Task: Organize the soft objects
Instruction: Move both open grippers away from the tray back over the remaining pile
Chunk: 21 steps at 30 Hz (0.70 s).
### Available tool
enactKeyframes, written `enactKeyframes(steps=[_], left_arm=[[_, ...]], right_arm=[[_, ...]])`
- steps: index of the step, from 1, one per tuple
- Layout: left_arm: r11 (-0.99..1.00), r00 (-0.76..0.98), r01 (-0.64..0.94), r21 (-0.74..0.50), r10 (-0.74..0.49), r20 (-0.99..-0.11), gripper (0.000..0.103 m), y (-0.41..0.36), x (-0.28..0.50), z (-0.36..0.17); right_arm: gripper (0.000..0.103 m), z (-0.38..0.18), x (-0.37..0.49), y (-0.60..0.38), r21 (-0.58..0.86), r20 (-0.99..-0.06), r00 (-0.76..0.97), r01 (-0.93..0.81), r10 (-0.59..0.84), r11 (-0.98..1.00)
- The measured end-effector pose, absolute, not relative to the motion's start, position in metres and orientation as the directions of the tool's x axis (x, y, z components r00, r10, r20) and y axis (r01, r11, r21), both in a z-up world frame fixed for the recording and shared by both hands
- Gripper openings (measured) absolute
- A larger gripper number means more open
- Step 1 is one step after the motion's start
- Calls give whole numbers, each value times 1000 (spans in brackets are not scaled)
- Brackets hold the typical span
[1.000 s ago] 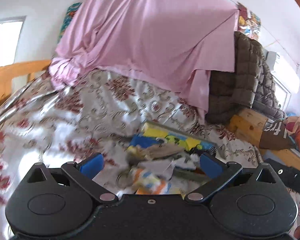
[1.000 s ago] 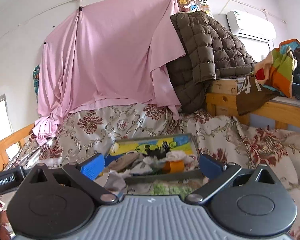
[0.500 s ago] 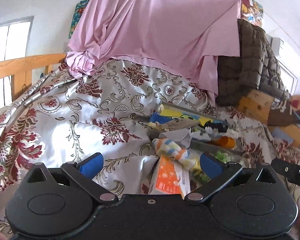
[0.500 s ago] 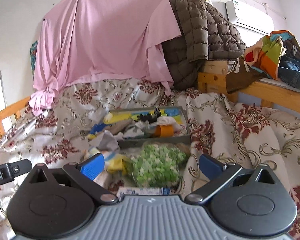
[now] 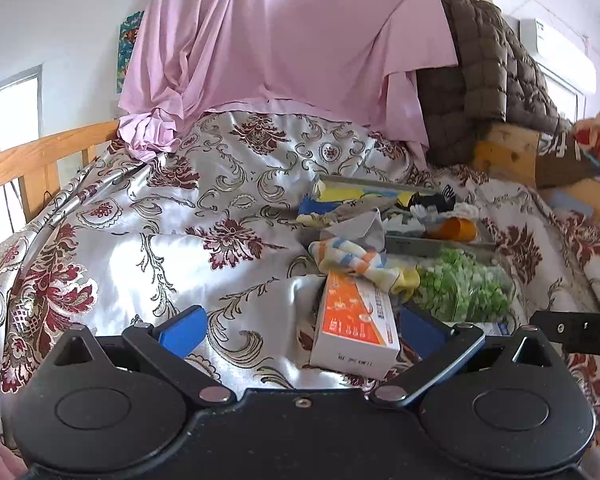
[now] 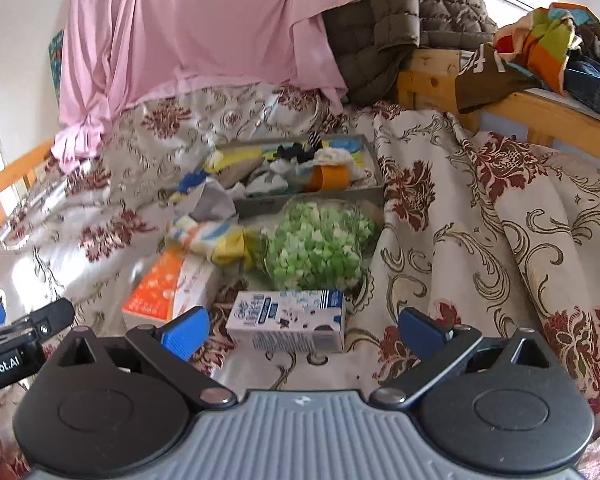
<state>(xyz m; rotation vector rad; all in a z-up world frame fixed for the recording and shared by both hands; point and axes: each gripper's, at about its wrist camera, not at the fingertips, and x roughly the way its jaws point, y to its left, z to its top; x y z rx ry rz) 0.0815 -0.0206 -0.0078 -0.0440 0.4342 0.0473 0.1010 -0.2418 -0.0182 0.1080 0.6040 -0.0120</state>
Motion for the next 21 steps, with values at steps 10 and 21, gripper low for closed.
enactKeyframes(steps=[10, 21], left_arm=[[996, 870, -81, -34, 54, -491, 102, -19, 92, -16], [995, 835, -91, -36, 57, -548, 102, -21, 102, -21]], right_arm=[[103, -26, 110, -241, 96, -620, 784, 46, 24, 994], [103, -29, 117, -239, 106, -638, 769, 25, 49, 994]])
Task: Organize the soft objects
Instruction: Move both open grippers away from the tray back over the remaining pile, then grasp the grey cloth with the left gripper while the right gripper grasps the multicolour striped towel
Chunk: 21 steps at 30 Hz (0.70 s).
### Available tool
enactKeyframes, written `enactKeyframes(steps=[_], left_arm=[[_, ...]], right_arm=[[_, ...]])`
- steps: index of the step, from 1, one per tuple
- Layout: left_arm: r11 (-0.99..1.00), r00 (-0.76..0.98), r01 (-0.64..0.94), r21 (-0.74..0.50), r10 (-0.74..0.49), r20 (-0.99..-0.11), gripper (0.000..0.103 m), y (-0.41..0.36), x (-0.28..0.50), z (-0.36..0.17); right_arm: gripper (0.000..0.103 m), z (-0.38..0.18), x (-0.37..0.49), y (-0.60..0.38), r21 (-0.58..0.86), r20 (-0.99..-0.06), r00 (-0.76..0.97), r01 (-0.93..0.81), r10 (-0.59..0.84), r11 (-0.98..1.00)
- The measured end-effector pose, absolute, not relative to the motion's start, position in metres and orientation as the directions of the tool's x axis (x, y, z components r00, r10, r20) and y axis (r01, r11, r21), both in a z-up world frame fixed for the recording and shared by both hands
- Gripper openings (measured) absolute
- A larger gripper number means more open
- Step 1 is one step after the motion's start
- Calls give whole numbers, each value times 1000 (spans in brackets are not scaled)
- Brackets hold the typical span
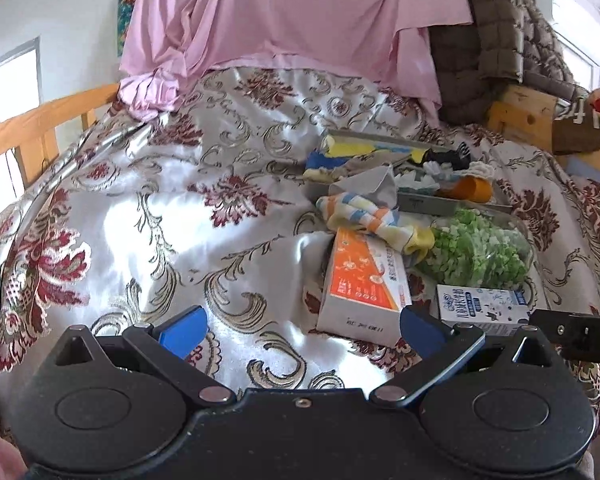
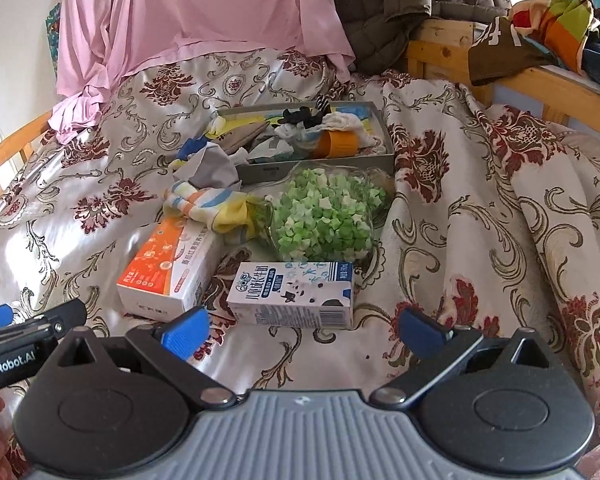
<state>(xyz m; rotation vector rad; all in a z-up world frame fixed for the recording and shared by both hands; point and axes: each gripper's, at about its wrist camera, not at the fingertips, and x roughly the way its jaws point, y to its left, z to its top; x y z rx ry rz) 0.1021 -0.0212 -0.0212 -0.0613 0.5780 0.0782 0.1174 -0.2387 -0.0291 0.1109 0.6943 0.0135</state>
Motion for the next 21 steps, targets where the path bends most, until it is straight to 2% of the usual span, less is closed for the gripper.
enactKeyframes(steps=[7, 11, 15, 21], left_arm=[[972, 813, -187, -145, 70, -578, 102, 0, 114, -22], [951, 801, -241, -195, 81, -593, 102, 11, 122, -23], [947, 801, -245, -210, 75, -594, 102, 16, 127, -23], [948, 797, -239, -208, 70, -599, 102, 24, 144, -14]], right_arm=[[103, -29, 120, -236, 142, -619, 779, -14, 100, 990], [103, -26, 119, -234, 177, -567, 811, -47, 141, 983], [103, -21, 121, -231, 171, -504, 851, -70, 148, 983], [103, -21, 145, -223, 143, -496, 851, -114, 171, 983]])
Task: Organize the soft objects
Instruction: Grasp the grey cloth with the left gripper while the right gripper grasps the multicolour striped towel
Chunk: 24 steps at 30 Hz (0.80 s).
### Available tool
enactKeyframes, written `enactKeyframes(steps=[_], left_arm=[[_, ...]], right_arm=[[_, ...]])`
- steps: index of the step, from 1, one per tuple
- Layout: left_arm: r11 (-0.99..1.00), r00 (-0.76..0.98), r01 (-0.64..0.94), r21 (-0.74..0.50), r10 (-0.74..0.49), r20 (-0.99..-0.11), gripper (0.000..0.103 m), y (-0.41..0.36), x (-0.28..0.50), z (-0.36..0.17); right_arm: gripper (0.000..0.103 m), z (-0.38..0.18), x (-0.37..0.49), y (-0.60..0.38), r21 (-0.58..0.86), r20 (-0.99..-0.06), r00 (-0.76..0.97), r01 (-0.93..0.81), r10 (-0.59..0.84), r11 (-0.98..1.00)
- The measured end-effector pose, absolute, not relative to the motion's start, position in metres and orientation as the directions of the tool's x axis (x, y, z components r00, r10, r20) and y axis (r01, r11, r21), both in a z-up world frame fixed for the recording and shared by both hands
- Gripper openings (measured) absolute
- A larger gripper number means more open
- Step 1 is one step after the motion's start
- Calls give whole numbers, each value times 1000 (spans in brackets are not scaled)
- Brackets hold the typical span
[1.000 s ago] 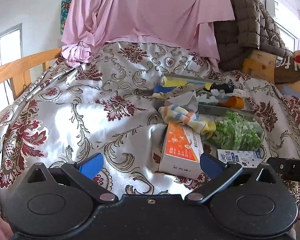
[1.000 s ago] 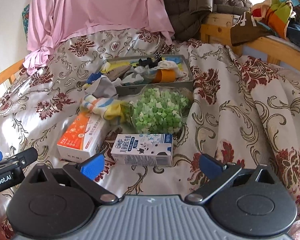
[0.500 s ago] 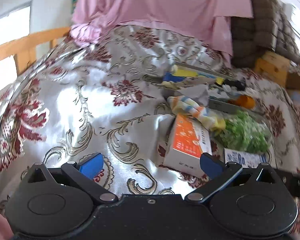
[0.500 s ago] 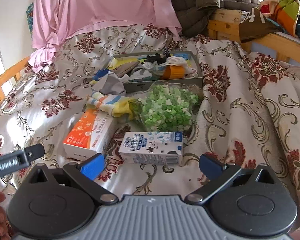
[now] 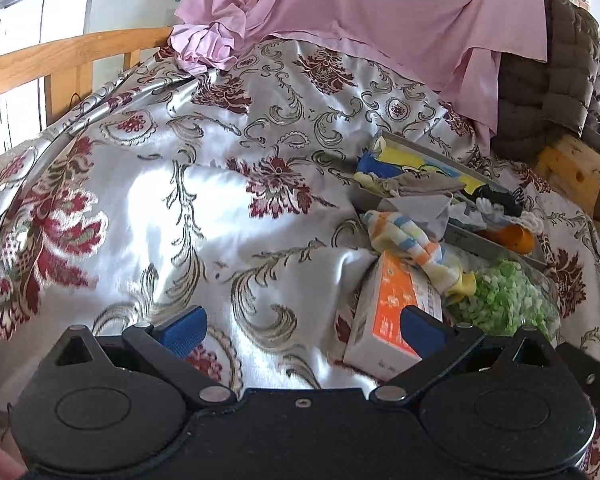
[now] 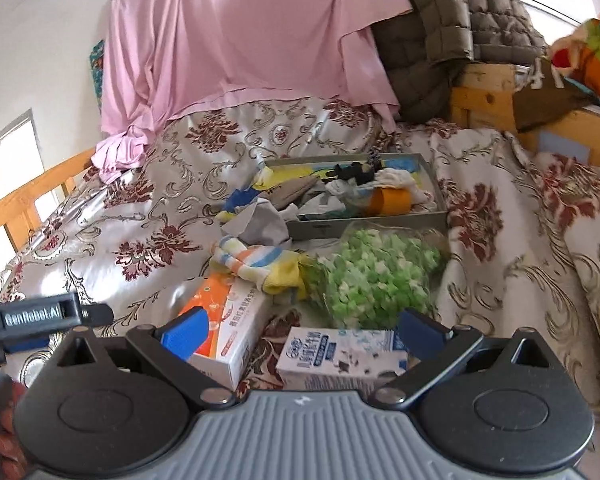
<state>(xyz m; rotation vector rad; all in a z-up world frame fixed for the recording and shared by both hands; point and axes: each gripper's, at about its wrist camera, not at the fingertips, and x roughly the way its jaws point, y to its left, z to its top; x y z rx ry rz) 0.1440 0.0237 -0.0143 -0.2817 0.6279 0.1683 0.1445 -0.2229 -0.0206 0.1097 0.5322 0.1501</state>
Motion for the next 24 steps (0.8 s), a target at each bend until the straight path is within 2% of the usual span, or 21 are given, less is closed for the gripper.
enactKeyframes(steps=[9, 18, 24], left_arm=[[988, 834, -108, -113, 28, -551, 102, 22, 183, 10], [1000, 846, 20, 12, -10, -533, 102, 19, 229, 6], [997, 842, 19, -72, -55, -537, 102, 31, 245, -1]], right_arm=[[103, -26, 163, -211, 70, -492, 853, -162, 176, 984], [103, -34, 176, -198, 0, -488, 857, -188, 164, 982], [103, -40, 208, -182, -10, -485, 850, -243, 207, 970]])
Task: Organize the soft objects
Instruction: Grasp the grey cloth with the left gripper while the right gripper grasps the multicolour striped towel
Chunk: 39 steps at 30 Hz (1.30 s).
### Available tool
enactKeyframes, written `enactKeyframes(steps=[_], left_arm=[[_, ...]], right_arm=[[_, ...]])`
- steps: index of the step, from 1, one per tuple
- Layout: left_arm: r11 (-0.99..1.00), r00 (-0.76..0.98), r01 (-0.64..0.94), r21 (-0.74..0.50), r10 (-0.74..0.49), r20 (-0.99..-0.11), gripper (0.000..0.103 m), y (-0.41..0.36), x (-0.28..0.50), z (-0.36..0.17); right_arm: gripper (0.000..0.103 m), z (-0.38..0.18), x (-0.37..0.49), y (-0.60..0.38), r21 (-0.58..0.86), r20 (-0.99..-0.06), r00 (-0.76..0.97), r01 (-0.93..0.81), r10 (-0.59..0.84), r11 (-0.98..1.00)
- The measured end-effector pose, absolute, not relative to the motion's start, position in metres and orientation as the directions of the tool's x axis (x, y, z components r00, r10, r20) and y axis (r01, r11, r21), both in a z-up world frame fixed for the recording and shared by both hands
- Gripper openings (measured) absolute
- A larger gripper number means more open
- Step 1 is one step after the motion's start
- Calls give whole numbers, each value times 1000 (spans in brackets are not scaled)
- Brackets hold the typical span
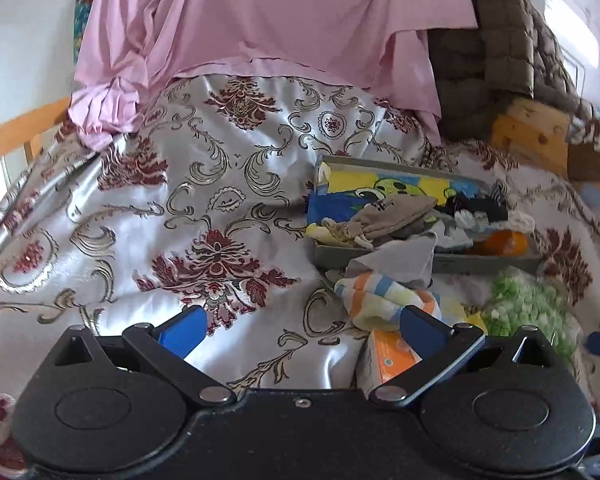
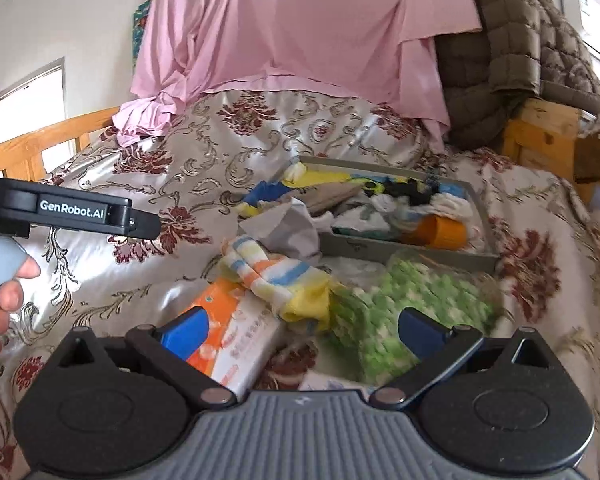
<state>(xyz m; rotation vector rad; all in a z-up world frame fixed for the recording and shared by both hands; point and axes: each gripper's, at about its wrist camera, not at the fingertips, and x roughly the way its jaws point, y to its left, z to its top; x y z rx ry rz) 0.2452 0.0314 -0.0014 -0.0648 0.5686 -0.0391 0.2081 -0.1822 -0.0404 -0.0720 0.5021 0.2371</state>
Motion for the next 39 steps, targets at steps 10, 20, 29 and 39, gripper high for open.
enactKeyframes(steps=[10, 20, 29, 39], left_arm=[[931, 835, 125, -343, -285, -471, 102, 59, 302, -13], [864, 726, 319, -390, -487, -486, 102, 33, 369, -28], [842, 636, 419, -341, -540, -551, 96, 0, 398, -47], [825, 602, 368, -428, -563, -567, 45, 9, 408, -59]], right_arm=[[103, -56, 263, -153, -88, -467, 840, -353, 274, 932], [96, -62, 296, -136, -67, -507, 811, -375, 292, 924], [88, -76, 310, -132, -79, -562, 788, -352, 249, 933], [74, -74, 312, -119, -69, -574, 782, -341, 242, 938]])
